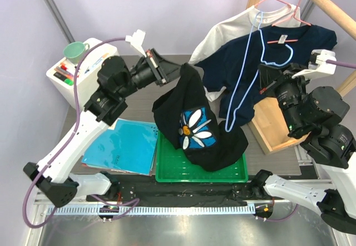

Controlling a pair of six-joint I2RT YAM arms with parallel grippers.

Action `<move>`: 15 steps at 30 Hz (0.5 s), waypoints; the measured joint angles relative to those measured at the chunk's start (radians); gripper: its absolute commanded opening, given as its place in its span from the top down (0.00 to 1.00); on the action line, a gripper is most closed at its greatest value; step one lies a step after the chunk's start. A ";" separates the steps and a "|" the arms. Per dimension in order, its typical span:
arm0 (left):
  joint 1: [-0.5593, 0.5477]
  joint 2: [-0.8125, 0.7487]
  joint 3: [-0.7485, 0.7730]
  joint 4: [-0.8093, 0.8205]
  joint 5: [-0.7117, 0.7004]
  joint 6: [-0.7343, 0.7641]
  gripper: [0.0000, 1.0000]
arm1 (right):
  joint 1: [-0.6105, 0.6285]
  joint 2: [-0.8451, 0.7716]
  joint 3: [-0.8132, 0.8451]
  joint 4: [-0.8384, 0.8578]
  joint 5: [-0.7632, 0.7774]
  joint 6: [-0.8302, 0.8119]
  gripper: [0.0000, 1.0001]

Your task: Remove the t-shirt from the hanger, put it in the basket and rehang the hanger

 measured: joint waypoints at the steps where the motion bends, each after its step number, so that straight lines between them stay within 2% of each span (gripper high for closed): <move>1: -0.001 -0.021 -0.029 -0.006 0.000 0.001 1.00 | 0.000 0.000 -0.004 0.000 -0.003 0.000 0.99; 5: -0.025 -0.115 -0.150 -0.027 -0.028 0.019 1.00 | 0.000 0.000 -0.010 0.000 -0.009 0.003 0.99; 8: -0.080 -0.165 -0.235 -0.077 -0.106 0.068 1.00 | 0.000 0.000 -0.010 0.000 -0.016 0.008 0.99; 15: -0.185 -0.106 -0.389 -0.161 -0.317 0.161 1.00 | 0.000 0.000 -0.037 -0.003 -0.032 0.026 0.99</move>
